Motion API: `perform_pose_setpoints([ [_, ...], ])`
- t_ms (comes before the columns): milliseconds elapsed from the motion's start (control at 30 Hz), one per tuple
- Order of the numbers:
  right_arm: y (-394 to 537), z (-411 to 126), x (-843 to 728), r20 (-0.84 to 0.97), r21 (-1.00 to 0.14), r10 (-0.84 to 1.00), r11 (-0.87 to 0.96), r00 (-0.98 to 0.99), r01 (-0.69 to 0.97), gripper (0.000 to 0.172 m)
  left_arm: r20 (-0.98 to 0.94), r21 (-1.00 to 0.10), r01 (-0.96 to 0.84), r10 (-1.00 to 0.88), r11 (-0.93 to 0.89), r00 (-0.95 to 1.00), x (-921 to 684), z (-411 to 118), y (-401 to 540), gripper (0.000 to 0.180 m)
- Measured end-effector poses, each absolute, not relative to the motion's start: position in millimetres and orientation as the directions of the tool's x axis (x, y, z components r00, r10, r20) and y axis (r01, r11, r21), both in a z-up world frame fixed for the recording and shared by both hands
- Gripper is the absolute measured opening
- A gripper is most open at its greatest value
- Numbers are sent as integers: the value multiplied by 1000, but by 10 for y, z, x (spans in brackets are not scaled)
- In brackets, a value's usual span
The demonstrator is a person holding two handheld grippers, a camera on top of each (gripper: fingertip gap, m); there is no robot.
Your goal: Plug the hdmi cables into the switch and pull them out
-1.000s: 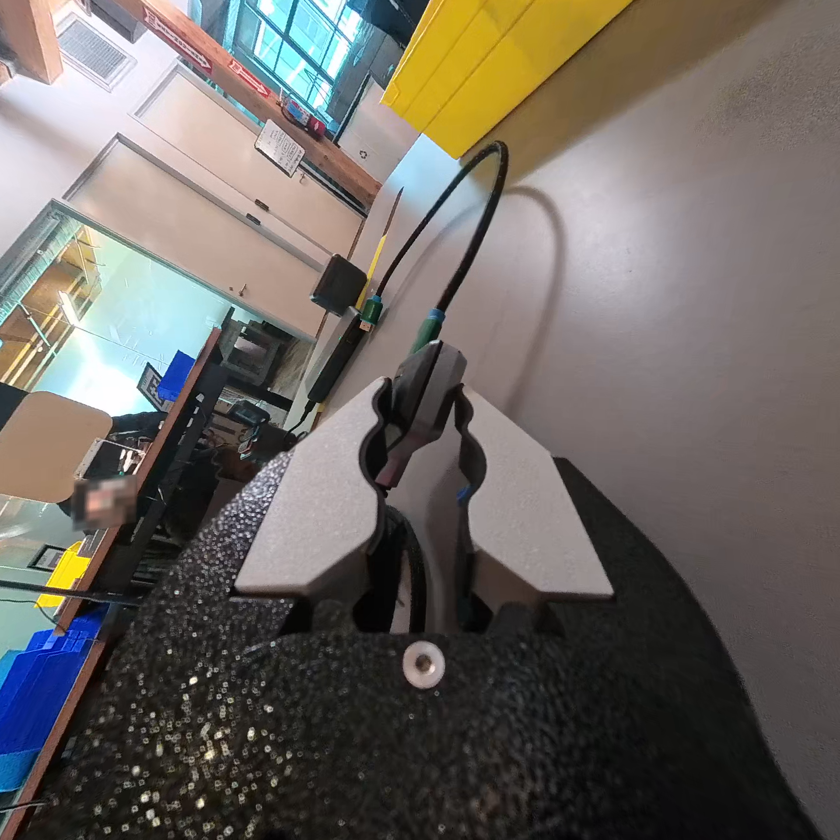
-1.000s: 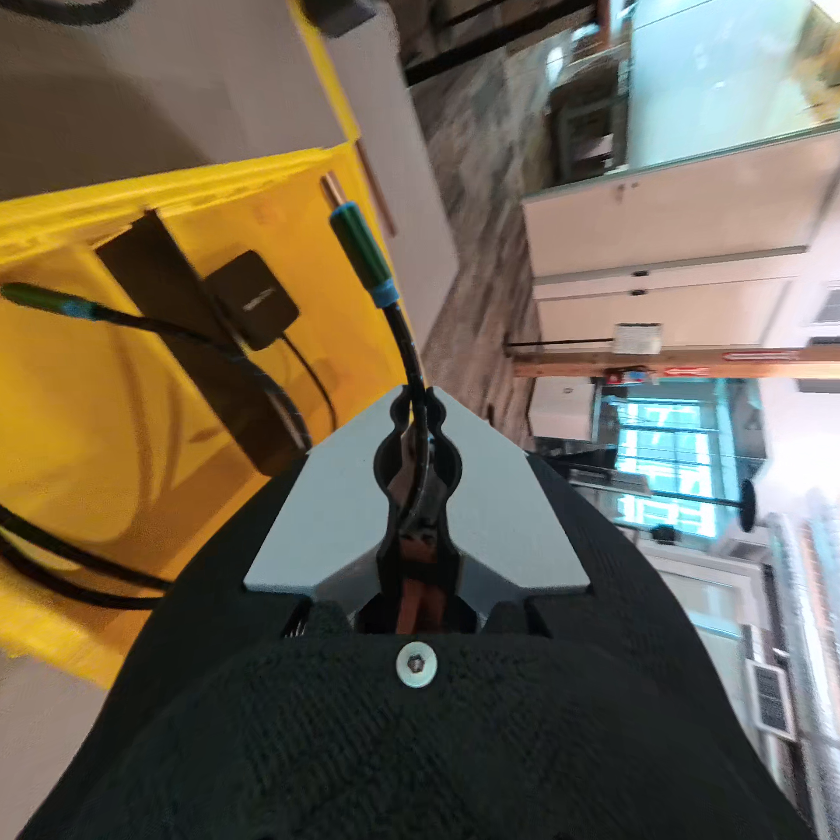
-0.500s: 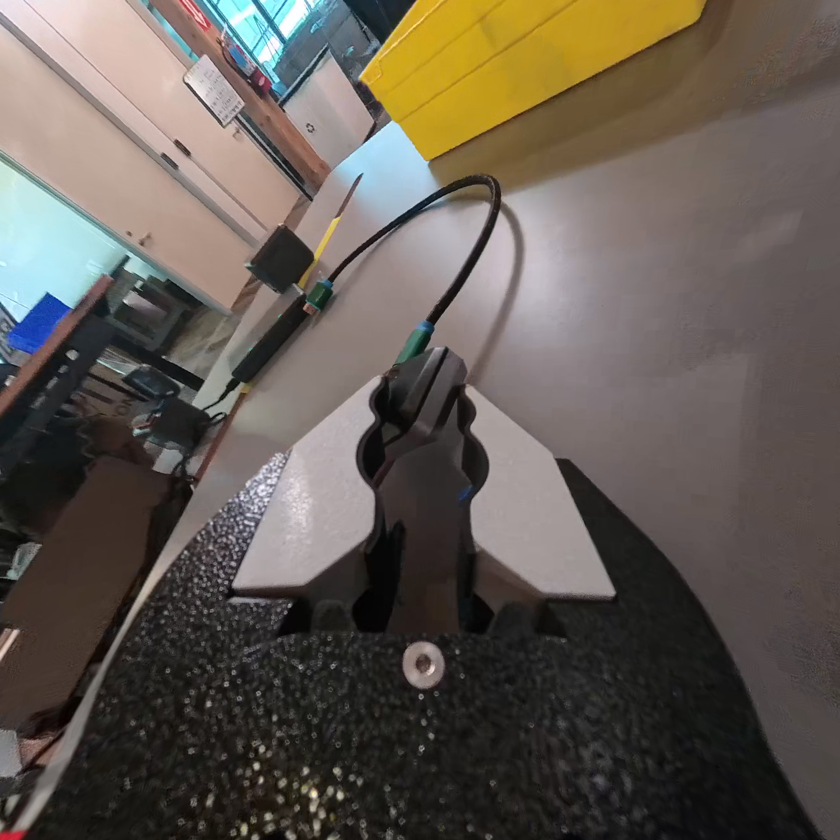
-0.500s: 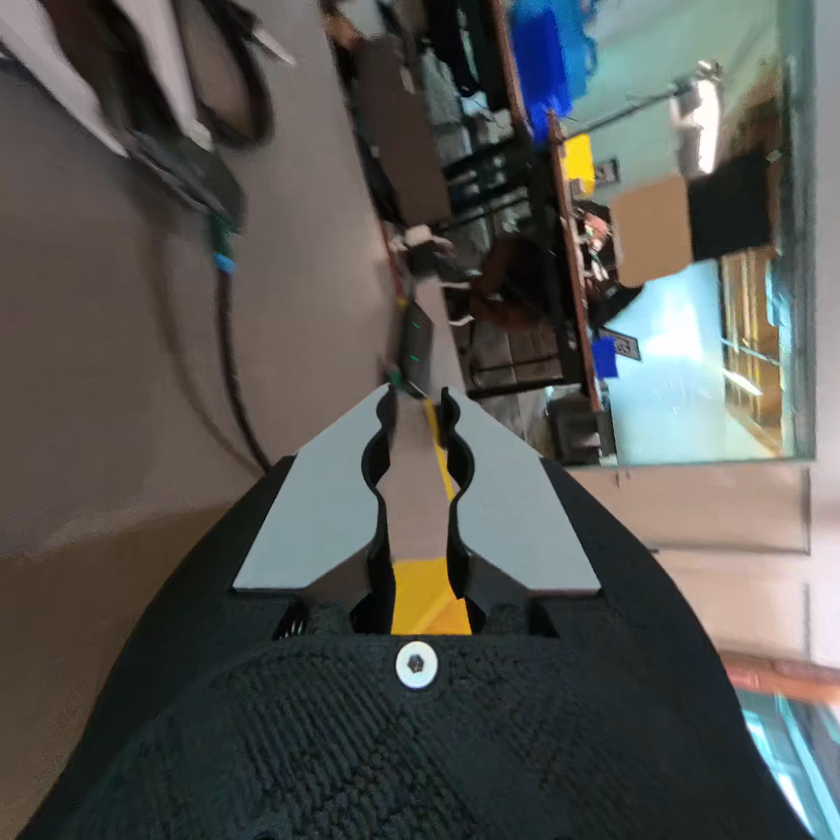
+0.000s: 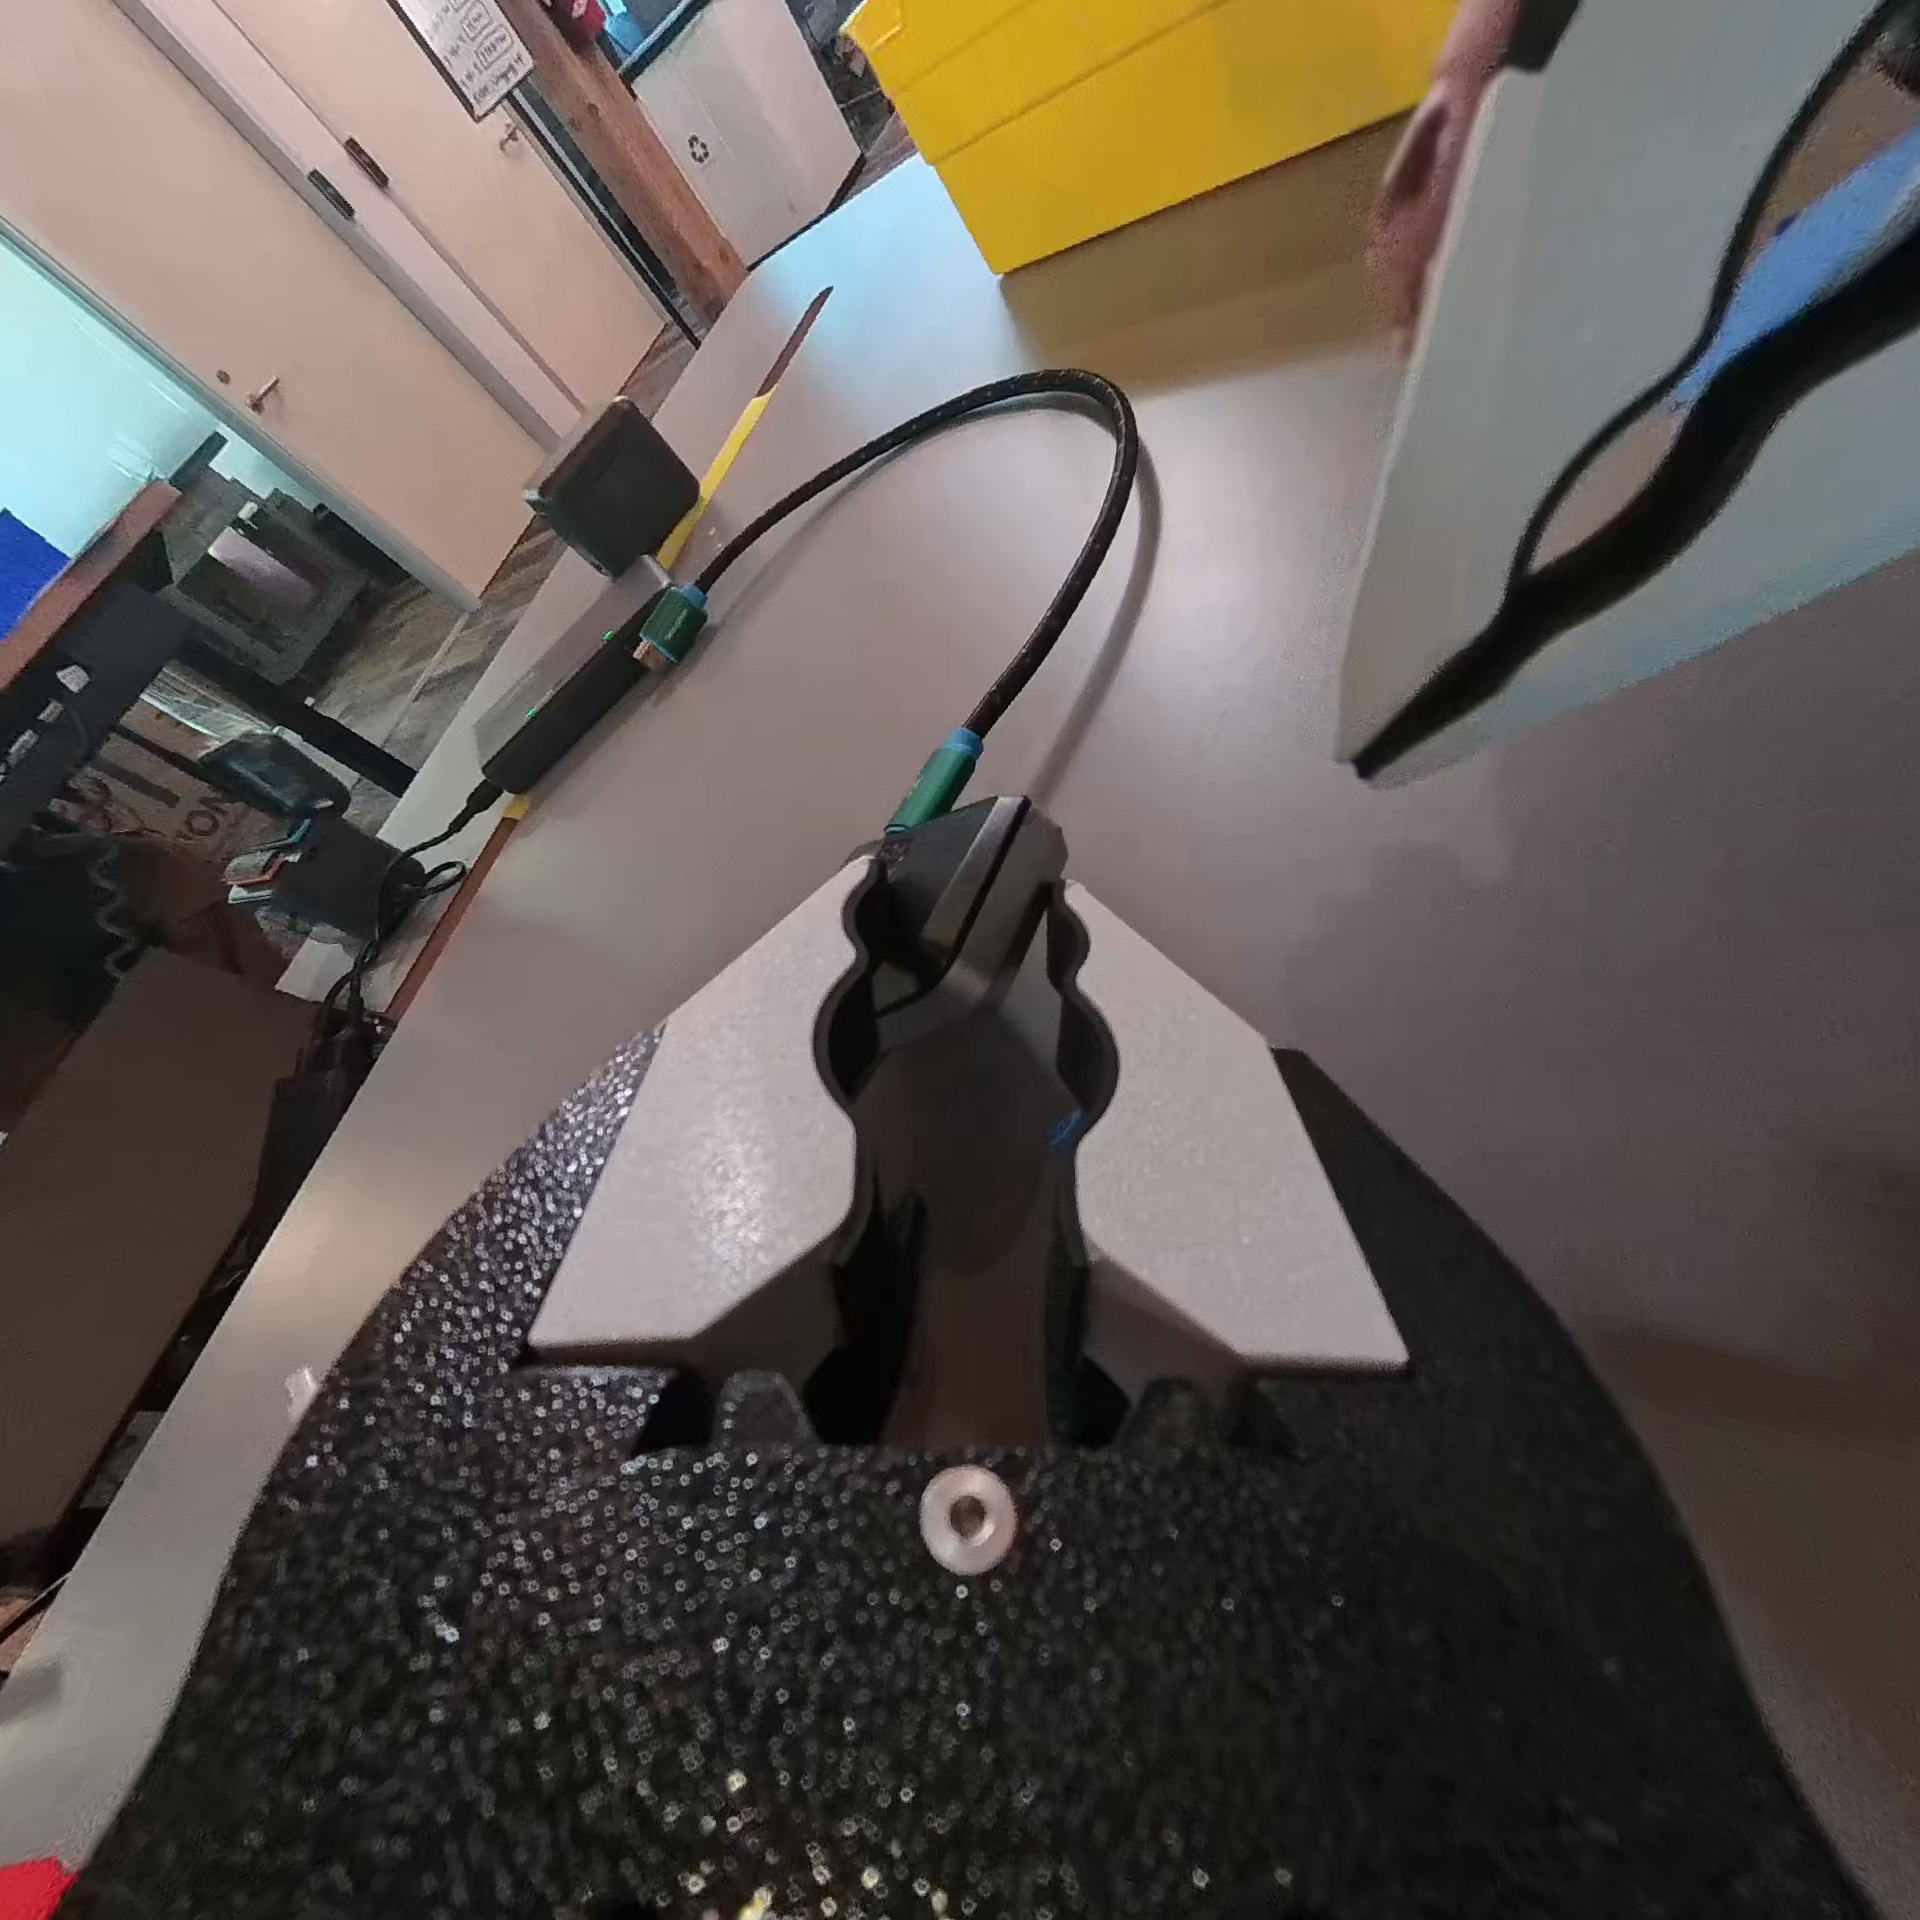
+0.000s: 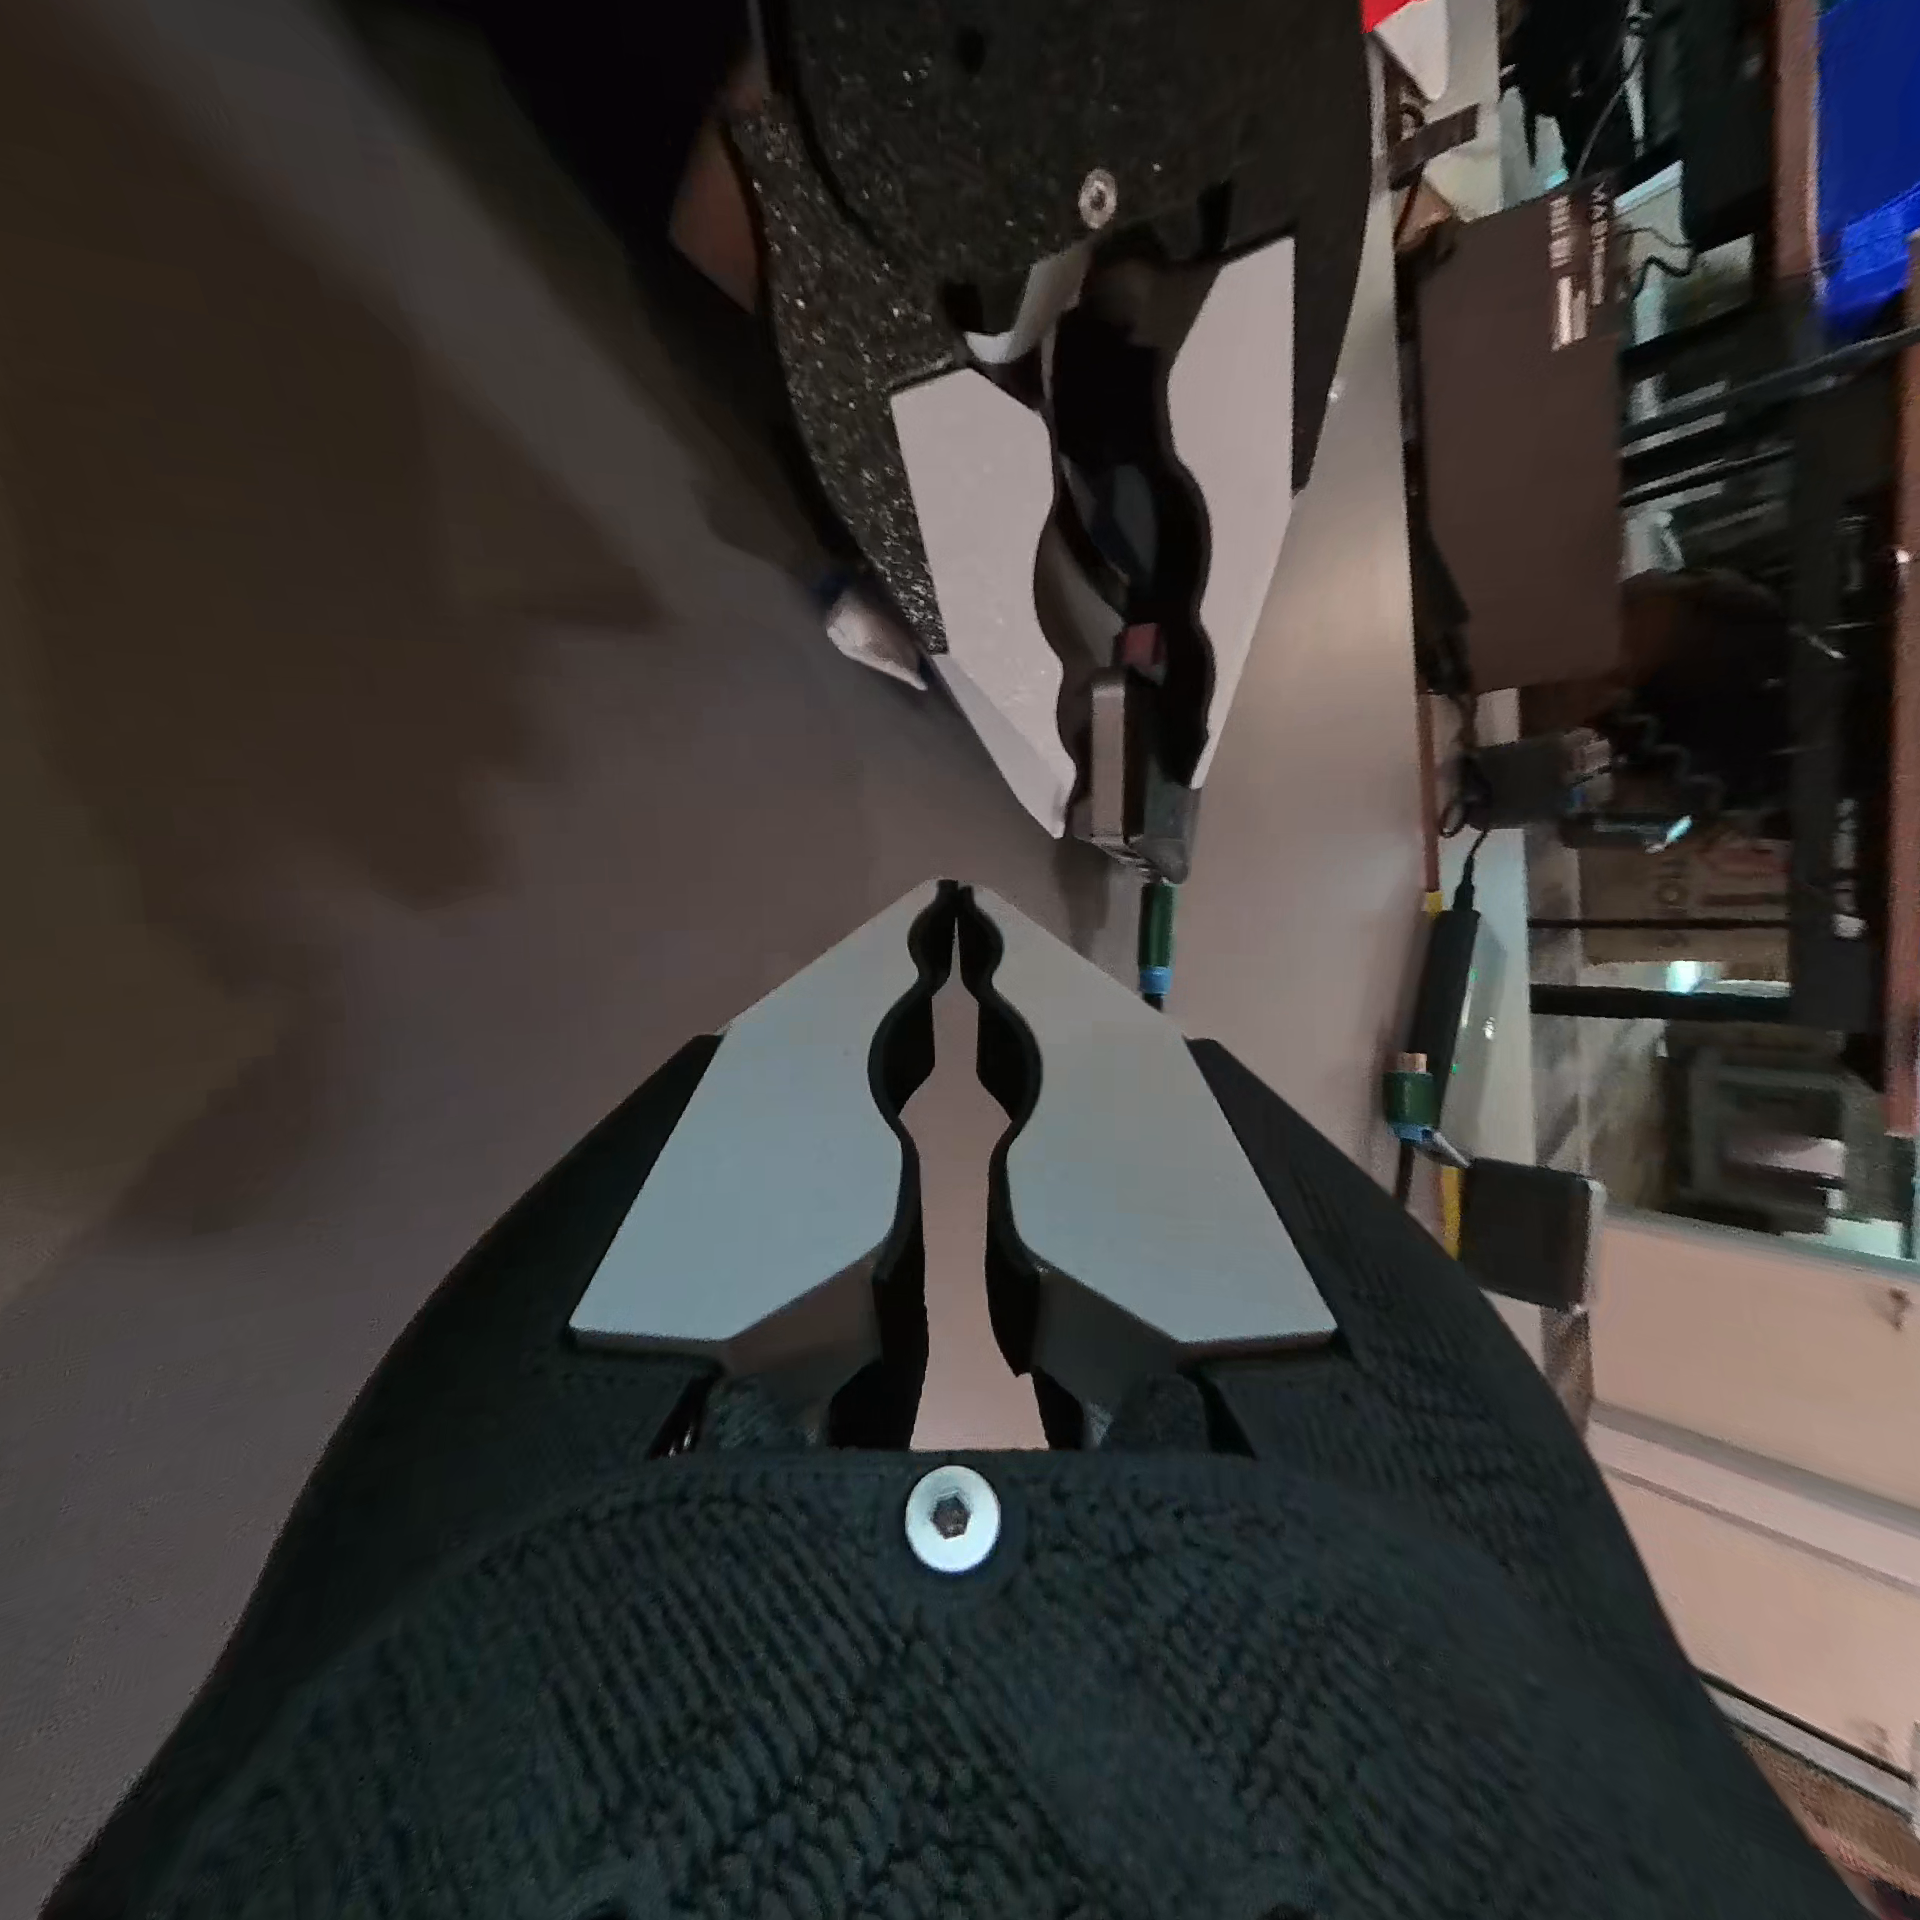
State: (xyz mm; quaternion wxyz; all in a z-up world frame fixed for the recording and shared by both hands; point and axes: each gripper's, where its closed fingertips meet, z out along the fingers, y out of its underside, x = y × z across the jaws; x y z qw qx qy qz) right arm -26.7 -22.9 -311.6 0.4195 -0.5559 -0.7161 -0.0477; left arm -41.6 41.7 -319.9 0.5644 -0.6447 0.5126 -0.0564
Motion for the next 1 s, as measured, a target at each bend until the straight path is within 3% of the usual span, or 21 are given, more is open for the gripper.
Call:
perform_pose_setpoints([
  [1000, -330, -3288, -238, 578, -407, 813, 360, -69, 840, 0, -375, -848, -526, -771, 62, 515, -457, -3200, 452, 31],
])
